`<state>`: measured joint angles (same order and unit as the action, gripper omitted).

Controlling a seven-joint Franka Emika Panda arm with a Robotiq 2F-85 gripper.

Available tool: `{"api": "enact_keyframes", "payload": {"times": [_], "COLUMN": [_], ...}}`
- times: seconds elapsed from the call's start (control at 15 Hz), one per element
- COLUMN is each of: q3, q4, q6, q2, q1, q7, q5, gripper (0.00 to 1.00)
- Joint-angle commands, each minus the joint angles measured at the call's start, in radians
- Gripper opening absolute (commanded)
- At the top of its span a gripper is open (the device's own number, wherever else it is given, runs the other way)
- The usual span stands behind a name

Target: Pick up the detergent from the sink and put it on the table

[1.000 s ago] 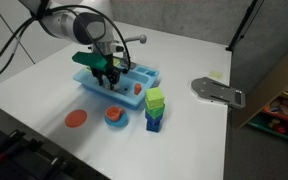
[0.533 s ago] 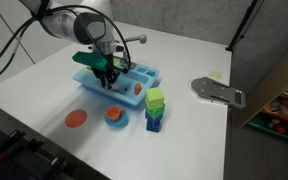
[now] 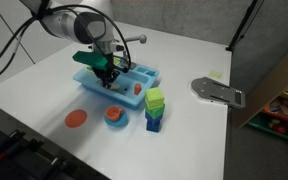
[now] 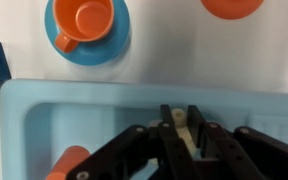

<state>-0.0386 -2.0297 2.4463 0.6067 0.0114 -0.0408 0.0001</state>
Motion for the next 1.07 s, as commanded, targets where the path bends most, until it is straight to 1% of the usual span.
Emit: {"api": "enact_keyframes", "payload": {"times": [0.0, 0.6, 1.0], "q3": [0.008, 0.011, 0.023], "q4": [0.026, 0.097, 0.054], "q6": [-0.038, -0.164, -0.221], "q2": [-0.015, -0.064, -0.167], "q1": [0.004, 0.003, -0.001], "q7": [0.01, 0.009, -0.008], "q5": [-0.006, -0.006, -0.01], "gripper": [0.09, 0.08, 0.08]}}
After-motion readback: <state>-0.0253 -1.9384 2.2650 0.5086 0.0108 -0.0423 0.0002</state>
